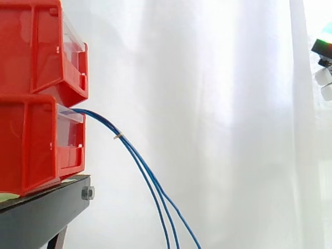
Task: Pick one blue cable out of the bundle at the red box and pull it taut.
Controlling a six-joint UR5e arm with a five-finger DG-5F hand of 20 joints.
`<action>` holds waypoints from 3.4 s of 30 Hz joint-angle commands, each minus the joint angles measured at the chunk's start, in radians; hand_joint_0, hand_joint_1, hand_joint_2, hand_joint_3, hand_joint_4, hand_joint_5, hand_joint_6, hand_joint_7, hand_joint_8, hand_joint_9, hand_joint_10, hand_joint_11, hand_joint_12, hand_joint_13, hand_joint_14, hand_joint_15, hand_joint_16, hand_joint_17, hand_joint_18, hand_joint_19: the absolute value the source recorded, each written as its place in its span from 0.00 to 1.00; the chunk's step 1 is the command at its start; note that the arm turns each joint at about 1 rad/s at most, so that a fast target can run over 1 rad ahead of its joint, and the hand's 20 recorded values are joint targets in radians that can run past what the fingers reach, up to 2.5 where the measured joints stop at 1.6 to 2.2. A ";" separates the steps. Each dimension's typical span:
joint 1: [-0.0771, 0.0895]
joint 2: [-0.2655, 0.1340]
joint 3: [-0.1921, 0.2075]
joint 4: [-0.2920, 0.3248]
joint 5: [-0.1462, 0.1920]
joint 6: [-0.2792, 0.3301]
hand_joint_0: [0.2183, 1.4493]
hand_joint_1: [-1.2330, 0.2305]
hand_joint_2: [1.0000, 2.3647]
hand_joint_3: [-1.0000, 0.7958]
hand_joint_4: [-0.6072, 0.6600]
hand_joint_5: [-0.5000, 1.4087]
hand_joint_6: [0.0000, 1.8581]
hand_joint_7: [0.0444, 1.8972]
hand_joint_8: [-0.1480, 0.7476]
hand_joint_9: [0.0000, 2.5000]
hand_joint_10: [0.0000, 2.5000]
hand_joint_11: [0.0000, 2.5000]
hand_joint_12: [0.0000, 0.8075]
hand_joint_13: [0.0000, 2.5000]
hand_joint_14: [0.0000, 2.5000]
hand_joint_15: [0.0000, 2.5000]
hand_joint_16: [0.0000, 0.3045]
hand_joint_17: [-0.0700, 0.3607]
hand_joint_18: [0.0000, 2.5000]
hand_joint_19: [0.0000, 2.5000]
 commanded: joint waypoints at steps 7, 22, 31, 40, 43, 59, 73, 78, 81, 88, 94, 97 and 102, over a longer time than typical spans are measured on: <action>0.004 0.000 -0.001 0.005 0.000 -0.004 0.21 0.50 0.00 0.28 0.68 0.14 0.27 0.33 0.46 0.08 0.00 0.00 0.44 0.07 0.00 0.04 0.20 0.47 0.00 0.04; 0.018 -0.028 -0.001 0.077 0.066 -0.070 0.21 0.50 0.00 0.28 0.68 0.14 0.27 0.33 0.46 0.08 0.00 0.00 0.44 0.07 0.00 0.04 0.20 0.48 0.00 0.03; 0.027 -0.042 -0.001 0.108 0.068 -0.068 0.18 0.47 0.00 0.28 0.70 0.15 0.27 0.34 0.47 0.08 0.00 0.00 0.46 0.07 0.00 0.04 0.21 0.49 0.00 0.03; 0.029 -0.097 0.001 0.174 0.068 -0.059 0.12 0.39 0.00 0.28 0.73 0.15 0.27 0.38 0.49 0.06 0.00 0.01 0.49 0.02 0.00 0.05 0.23 0.54 0.00 0.03; 0.029 -0.117 -0.001 0.200 0.072 -0.057 0.12 0.35 0.00 0.28 0.73 0.15 0.27 0.39 0.49 0.06 0.00 0.01 0.49 0.02 0.00 0.05 0.24 0.54 0.00 0.03; 0.036 -0.244 -0.001 0.390 0.129 -0.048 0.12 0.28 0.00 0.28 0.72 0.15 0.27 0.39 0.49 0.05 0.00 0.01 0.49 0.02 0.00 0.05 0.23 0.54 0.00 0.03; 0.035 -0.305 -0.001 0.465 0.190 -0.036 0.13 0.33 0.00 0.28 0.73 0.15 0.27 0.38 0.49 0.06 0.00 0.01 0.49 0.02 0.00 0.05 0.23 0.53 0.00 0.03; 0.035 -0.333 0.001 0.485 0.193 -0.045 0.13 0.35 0.00 0.28 0.74 0.16 0.27 0.38 0.51 0.08 0.00 0.00 0.50 0.04 0.00 0.04 0.23 0.53 0.00 0.02; 0.030 -0.394 0.025 0.545 0.180 -0.028 0.14 0.37 0.00 0.28 0.75 0.16 0.27 0.37 0.51 0.08 0.00 0.00 0.49 0.04 0.00 0.04 0.23 0.53 0.00 0.02; 0.030 -0.500 0.134 0.554 0.137 0.001 0.15 0.39 0.00 0.28 0.76 0.16 0.27 0.37 0.50 0.09 0.00 0.00 0.49 0.05 0.00 0.05 0.23 0.53 0.00 0.02; 0.029 -0.583 0.220 0.557 0.126 0.026 0.15 0.40 0.00 0.28 0.76 0.16 0.27 0.38 0.50 0.09 0.00 0.00 0.48 0.05 0.00 0.04 0.23 0.52 0.00 0.02; 0.029 -0.621 0.254 0.562 0.106 0.049 0.15 0.39 0.00 0.28 0.76 0.16 0.27 0.37 0.50 0.09 0.00 0.00 0.48 0.05 0.00 0.04 0.23 0.52 0.00 0.02; 0.033 -0.646 0.267 0.597 0.104 0.062 0.16 0.39 0.00 0.28 0.76 0.16 0.27 0.37 0.50 0.09 0.00 0.00 0.48 0.05 0.00 0.04 0.22 0.52 0.00 0.02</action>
